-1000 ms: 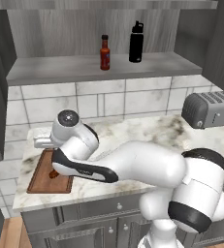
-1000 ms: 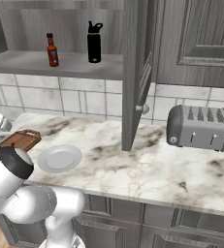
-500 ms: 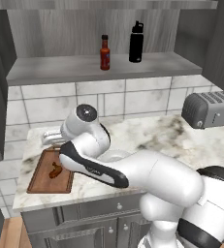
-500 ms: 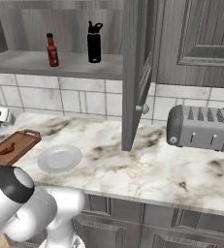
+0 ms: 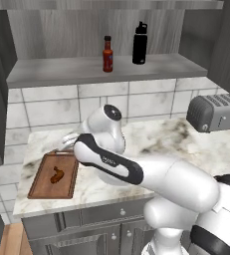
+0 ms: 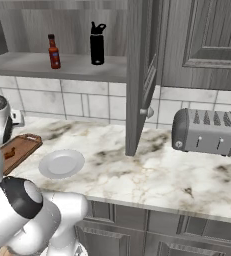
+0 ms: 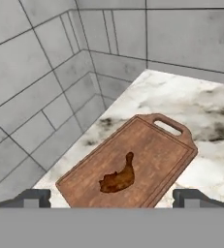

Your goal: Pick the chicken drumstick from the plate and place it on the cutting board. Then pick the condiment bottle from the cabinet and place it next to the cutting board.

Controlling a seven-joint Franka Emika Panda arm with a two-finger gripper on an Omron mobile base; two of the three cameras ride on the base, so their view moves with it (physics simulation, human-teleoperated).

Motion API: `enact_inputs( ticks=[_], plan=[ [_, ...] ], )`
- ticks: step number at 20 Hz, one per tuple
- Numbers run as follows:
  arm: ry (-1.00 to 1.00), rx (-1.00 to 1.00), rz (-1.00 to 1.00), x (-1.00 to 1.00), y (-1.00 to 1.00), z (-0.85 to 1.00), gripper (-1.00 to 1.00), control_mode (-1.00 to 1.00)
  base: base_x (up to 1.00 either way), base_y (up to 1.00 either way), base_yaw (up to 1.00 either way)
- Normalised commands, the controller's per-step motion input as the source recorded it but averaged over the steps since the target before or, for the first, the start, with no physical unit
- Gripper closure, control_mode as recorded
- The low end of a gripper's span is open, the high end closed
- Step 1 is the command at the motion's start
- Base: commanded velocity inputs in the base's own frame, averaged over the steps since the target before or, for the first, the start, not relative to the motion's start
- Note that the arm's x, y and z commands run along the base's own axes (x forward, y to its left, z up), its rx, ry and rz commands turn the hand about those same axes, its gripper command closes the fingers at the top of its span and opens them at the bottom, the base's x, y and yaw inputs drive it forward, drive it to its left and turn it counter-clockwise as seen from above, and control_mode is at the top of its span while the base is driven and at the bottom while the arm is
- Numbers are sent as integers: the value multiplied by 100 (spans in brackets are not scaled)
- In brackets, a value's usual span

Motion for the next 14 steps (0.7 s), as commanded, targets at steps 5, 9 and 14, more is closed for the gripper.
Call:
enact_inputs(
  ticks=[5, 9, 14],
  plan=[
    [-3, 0, 31, 20, -12, 0, -100, -100, 0, 0, 0],
    [-2, 1, 34, 9, -11, 0, -100, -100, 0, 0, 0],
    [-2, 1, 34, 3, -7, 0, -100, -100, 0, 0, 0]
  ],
)
